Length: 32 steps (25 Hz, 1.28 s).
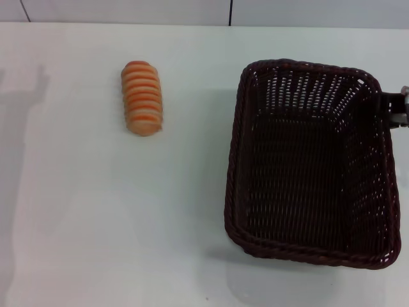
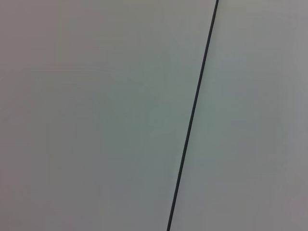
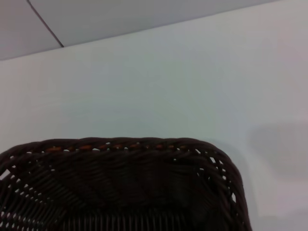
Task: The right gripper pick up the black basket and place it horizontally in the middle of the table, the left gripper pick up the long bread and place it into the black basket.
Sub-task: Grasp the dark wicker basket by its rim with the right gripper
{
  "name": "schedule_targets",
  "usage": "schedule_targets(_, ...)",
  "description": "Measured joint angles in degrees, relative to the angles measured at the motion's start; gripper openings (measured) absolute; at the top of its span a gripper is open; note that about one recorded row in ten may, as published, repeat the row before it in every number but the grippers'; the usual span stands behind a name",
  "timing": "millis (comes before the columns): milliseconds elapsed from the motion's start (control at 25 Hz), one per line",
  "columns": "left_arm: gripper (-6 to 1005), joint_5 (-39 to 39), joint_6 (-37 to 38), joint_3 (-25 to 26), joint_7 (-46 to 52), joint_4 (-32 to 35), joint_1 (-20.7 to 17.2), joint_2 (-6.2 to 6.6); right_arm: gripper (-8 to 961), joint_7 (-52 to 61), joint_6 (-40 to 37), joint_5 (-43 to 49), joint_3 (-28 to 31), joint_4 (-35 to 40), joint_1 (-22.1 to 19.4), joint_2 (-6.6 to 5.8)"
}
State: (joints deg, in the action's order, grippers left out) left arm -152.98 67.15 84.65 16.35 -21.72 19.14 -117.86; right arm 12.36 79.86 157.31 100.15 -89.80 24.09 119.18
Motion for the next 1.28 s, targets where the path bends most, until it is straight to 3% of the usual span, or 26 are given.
schedule_targets(880, 847, 0.0, 0.4, 0.3, 0.0, -0.4, -0.1, 0.00, 641, -0.3, -1.9, -2.1, -1.2, 2.2, 0.1, -0.06)
schedule_targets(960, 847, 0.0, 0.4, 0.3, 0.0, -0.4, -0.1, 0.00, 465, -0.4, -2.0, -2.3, -1.2, 2.2, -0.1, -0.09)
schedule_targets(1200, 847, 0.0, 0.5, 0.3, 0.0, -0.5, -0.1, 0.00, 232, -1.5, -2.8, -2.3, -1.1, 2.1, -0.6, -0.18)
schedule_targets(1280, 847, 0.0, 0.5, 0.3, 0.0, -0.5, -0.1, 0.00, 221, -2.3, -3.2, -2.3, -1.1, 2.2, -0.6, -0.18)
